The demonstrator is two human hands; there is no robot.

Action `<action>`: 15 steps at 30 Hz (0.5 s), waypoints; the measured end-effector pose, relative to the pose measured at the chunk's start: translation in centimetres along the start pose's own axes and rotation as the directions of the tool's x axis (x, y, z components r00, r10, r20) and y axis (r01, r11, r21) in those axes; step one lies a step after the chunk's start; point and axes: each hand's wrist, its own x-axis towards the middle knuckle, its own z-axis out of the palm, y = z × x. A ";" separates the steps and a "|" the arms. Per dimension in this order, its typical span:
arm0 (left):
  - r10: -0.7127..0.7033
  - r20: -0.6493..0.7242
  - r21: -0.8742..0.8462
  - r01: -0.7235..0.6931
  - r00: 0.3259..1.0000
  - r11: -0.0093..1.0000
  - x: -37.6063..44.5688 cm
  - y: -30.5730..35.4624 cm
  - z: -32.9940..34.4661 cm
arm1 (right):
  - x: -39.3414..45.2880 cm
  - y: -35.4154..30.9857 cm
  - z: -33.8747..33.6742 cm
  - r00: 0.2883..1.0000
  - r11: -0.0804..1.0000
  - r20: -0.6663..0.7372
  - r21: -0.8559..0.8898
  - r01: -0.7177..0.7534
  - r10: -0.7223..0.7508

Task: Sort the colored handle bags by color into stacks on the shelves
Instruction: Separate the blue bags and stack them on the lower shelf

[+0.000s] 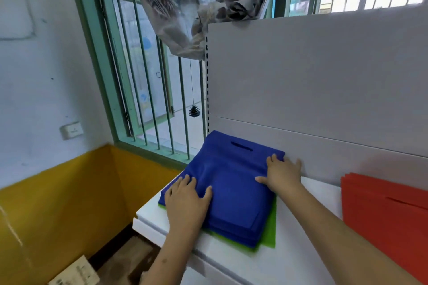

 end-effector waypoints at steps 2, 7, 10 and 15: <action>0.034 -0.011 -0.008 -0.034 0.999 0.999 0.1 0.3 0.1 | -0.5 -0.6 -0.2 1.000 0.999 -0.026 -0.035 0.001 -0.002; 0.189 0.039 0.025 -0.190 0.981 0.981 0.4 1.2 -0.8 | -3.2 -2.5 -0.1 0.994 1.000 -0.107 -0.030 -0.002 -0.001; 0.166 0.104 -0.276 -0.132 0.981 0.952 0.9 1.1 -2.3 | -4.2 -2.5 -1.1 0.989 0.963 -0.129 0.269 -0.029 0.066; 0.180 0.274 -0.858 0.156 0.945 0.489 1.1 2.5 -7.4 | -6.6 -0.2 -4.5 0.993 0.567 -0.120 0.819 0.085 0.024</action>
